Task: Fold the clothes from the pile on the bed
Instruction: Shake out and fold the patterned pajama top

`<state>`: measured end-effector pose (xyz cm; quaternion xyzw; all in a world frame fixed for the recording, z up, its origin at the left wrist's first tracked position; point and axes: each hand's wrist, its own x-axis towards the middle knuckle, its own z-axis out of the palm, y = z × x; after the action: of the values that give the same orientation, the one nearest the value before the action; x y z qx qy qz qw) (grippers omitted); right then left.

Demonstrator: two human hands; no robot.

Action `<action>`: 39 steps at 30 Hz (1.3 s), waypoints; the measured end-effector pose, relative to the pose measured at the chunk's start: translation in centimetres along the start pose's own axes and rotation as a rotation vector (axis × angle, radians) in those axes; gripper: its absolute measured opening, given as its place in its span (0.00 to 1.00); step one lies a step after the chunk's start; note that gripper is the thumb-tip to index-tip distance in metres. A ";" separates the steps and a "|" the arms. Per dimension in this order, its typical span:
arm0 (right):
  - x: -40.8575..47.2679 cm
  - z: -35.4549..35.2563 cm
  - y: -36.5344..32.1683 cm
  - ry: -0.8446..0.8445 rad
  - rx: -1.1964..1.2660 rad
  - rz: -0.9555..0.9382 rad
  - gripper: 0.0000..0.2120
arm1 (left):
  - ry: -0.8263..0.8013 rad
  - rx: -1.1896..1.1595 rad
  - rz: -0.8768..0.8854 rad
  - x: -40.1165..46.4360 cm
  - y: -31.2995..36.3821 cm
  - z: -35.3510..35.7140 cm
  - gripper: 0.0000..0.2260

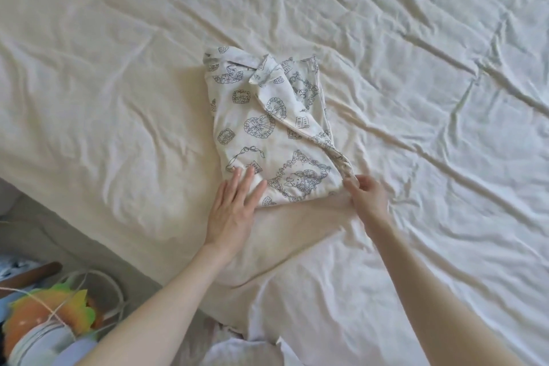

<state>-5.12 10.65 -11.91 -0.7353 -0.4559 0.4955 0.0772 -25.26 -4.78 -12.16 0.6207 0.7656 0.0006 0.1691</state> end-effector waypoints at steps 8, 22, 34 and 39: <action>0.6 1.3 -1.5 0.035 -0.555 -0.422 0.29 | 0.020 0.080 0.100 0.9 -1.8 0.0 0.34; 4.8 7.2 -12.6 -0.063 -0.941 -0.745 0.27 | 0.092 0.057 0.141 0.5 -1.5 -0.9 0.24; -0.1 2.2 -1.7 0.000 -0.154 -0.072 0.23 | 0.096 -0.033 0.156 0.3 -2.9 -0.7 0.31; -3.7 2.4 0.8 -0.077 0.360 0.099 0.05 | 0.097 -0.318 0.034 -1.0 -3.2 -2.0 0.24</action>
<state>-6.91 6.65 -11.14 -0.7115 -0.3258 0.6001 0.1655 -28.69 -6.10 -10.68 0.5983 0.7523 0.1547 0.2283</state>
